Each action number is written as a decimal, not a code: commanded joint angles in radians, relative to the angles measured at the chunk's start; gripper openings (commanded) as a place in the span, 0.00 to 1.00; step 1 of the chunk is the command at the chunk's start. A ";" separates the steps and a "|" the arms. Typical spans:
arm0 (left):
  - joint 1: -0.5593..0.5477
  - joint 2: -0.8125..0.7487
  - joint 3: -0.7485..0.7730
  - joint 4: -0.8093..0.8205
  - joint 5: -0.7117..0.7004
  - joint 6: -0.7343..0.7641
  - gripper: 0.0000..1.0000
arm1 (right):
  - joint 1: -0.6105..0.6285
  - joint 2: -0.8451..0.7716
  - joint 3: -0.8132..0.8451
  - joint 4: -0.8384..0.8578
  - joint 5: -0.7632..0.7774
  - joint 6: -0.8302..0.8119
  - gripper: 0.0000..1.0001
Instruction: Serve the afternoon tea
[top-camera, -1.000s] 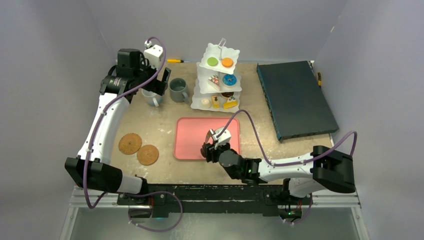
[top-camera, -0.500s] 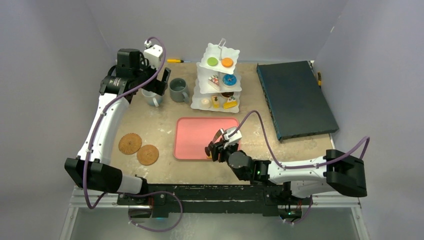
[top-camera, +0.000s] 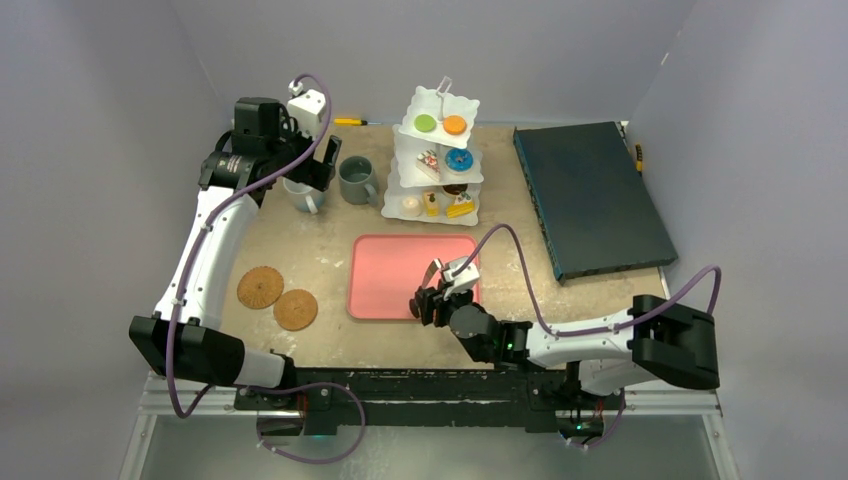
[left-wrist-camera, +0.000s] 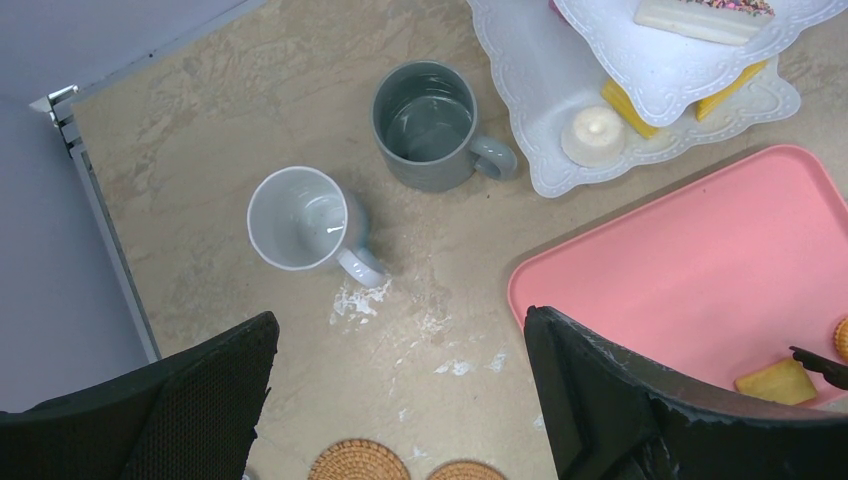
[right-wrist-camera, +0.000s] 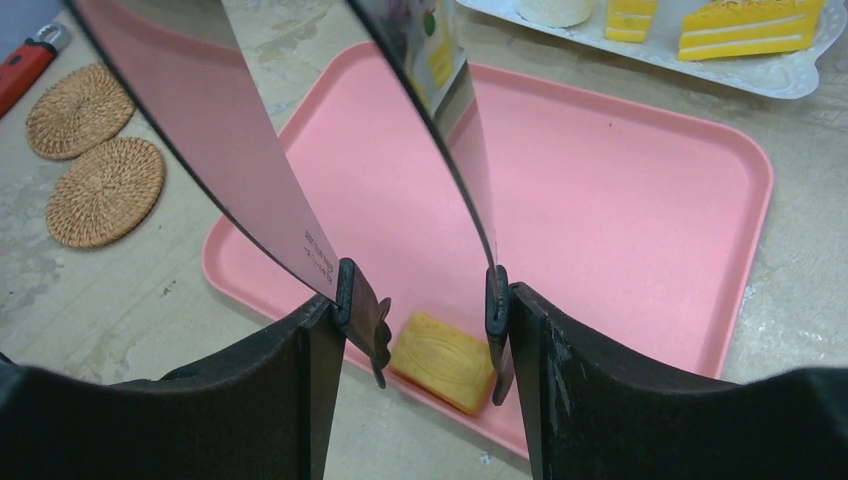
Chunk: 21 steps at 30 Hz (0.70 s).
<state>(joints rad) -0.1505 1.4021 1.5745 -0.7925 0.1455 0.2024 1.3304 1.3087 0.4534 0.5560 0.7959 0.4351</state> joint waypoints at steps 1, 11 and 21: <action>0.009 -0.019 0.038 0.013 0.003 0.008 0.93 | 0.006 0.036 -0.006 0.027 0.006 0.032 0.60; 0.009 -0.016 0.041 0.014 0.006 0.009 0.93 | 0.029 0.091 0.028 -0.043 0.060 0.047 0.60; 0.009 -0.018 0.043 0.013 0.007 0.011 0.93 | 0.067 0.090 0.039 -0.086 0.122 0.087 0.62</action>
<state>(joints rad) -0.1505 1.4021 1.5799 -0.7937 0.1455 0.2024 1.3865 1.3884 0.5011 0.5404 0.9081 0.4683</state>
